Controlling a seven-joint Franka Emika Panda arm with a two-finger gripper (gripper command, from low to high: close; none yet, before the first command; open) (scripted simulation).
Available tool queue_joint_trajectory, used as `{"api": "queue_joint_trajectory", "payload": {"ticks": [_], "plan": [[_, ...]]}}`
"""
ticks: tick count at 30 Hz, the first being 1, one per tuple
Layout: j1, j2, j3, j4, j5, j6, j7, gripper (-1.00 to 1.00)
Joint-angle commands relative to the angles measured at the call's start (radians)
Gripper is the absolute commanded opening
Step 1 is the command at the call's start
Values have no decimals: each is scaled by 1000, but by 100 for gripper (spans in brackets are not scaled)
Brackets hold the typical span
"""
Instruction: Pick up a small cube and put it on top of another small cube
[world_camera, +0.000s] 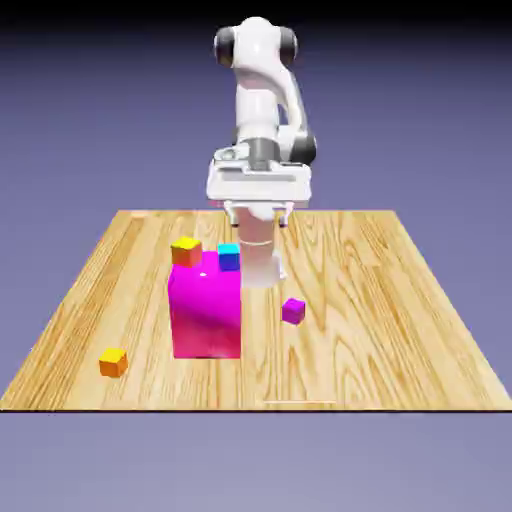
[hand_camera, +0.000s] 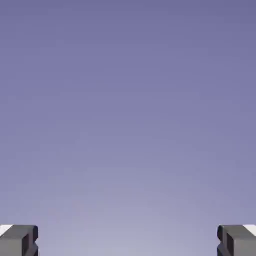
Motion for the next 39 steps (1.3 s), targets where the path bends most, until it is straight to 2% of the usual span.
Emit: {"api": "queue_joint_trajectory", "payload": {"ticks": [1, 27, 29, 34, 35, 39], "plan": [[-10, 36, -15, 23, 20, -22, 25, 0], [-257, 979, -416, 619, 538, -591, 687, 0], [-260, 989, -420, 625, 544, -597, 695, 0], [-313, 1140, -326, 656, 661, -487, 614, 0], [-313, 1140, -326, 656, 661, -487, 614, -100], [-275, 1032, -394, 634, 577, -566, 672, -100]]}}
